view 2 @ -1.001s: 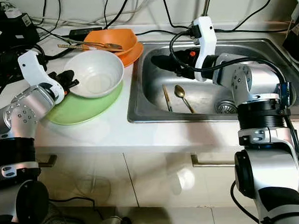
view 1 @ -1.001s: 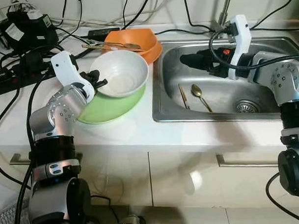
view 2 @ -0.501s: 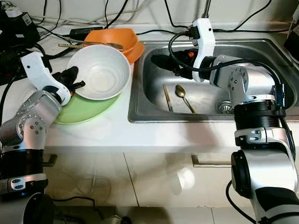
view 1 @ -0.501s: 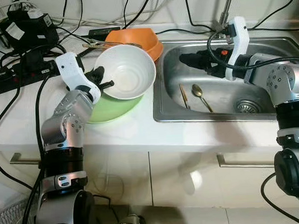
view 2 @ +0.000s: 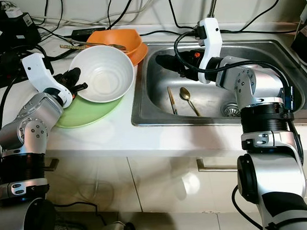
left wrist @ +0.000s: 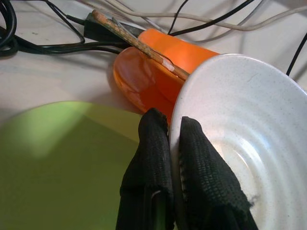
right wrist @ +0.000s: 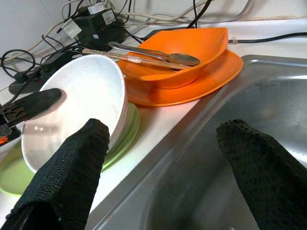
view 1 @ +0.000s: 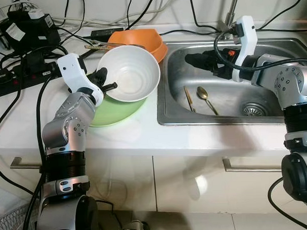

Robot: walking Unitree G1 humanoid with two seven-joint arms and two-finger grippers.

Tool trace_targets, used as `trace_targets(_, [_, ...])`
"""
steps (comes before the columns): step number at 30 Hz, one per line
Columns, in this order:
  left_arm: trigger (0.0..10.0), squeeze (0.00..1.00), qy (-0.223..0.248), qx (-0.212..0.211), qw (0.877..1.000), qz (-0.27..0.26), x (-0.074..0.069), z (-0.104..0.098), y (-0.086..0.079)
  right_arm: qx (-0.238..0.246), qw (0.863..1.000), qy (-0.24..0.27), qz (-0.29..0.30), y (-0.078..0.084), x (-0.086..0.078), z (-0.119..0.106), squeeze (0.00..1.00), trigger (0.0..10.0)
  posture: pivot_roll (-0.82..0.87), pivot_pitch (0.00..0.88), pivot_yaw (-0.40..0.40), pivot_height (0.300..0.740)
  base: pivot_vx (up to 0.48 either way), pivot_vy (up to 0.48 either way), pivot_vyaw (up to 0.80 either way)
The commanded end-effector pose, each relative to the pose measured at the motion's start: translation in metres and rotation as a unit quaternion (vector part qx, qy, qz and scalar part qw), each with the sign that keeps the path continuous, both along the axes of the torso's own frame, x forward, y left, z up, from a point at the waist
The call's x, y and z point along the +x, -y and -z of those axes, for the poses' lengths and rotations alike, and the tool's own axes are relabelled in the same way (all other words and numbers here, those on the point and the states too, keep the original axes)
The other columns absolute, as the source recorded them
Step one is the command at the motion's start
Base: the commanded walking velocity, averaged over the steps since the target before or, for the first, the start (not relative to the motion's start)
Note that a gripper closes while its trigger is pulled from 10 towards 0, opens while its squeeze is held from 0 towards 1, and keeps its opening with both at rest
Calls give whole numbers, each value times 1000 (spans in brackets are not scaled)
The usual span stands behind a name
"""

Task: Kitchen organization

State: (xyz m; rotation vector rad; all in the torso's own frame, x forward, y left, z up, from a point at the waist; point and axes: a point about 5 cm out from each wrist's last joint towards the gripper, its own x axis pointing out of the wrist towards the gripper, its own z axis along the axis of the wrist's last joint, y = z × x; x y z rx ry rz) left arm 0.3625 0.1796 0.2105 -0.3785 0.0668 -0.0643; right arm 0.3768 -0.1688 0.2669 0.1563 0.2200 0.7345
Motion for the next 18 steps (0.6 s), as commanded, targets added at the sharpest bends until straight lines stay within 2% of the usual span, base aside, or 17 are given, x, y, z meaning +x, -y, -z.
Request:
trace_targets(1, [0, 0, 30, 4, 1000, -3, -1, -12, -2, 2, 1000, 6, 3, 0, 1, -3, 0, 10000, 63, 32, 54, 740, 0, 0, 0])
trace_targets(9, [0, 0, 30, 4, 1000, -3, -1, -12, -2, 2, 1000, 6, 3, 0, 1, -3, 0, 10000, 63, 32, 54, 740, 0, 0, 0])
trace_targets(10, [0, 0, 44, 3, 999, -2, -2, -12, 0, 8, 1000, 10, 8, 0, 2, -4, 0, 10000, 65, 27, 52, 740, 0, 0, 0])
trace_targets(11, [0, 0, 100, 19, 995, 18, -1, -28, 14, 26, 999, 26, 2, -10, 1, -5, 137, 10000, 51, 16, 49, 740, 0, 0, 0])
trace_targets(12, [0, 0, 141, 31, 989, 32, 0, -40, 24, 38, 999, 37, -2, -18, 0, -6, 31, 10000, 50, 16, 49, 740, 0, 0, 0])
trace_targets(13, [0, 0, 141, 31, 989, 32, 0, -40, 24, 38, 999, 37, -2, -18, 0, -6, 31, 10000, 50, 16, 49, 740, 0, 0, 0])
trace_targets(14, [0, 0, 177, 47, 982, 42, 0, -51, 33, 51, 998, 47, -6, -24, -1, -7, 0, 10000, 49, 18, 48, 740, 0, 0, 0])
trace_targets(15, [0, 0, 177, 47, 982, 42, 0, -51, 33, 51, 998, 47, -6, -24, -1, -7, 0, 10000, 49, 18, 48, 740, 0, 0, 0])
trace_targets(16, [1333, 0, 171, 54, 983, 35, 1, -50, 31, 49, 998, 47, -6, -23, -2, -7, 0, 10000, 50, 18, 47, 740, 0, 0, 0])
trace_targets(17, [1333, 0, 171, 54, 983, 35, 1, -50, 31, 49, 998, 47, -6, -23, -2, -7, 0, 10000, 50, 18, 47, 740, 0, 0, 0])
trace_targets(18, [2627, 0, 169, 55, 984, 33, 2, -49, 30, 49, 998, 46, -6, -23, -2, -7, 0, 10000, 50, 18, 47, 740, 0, 0, 0])
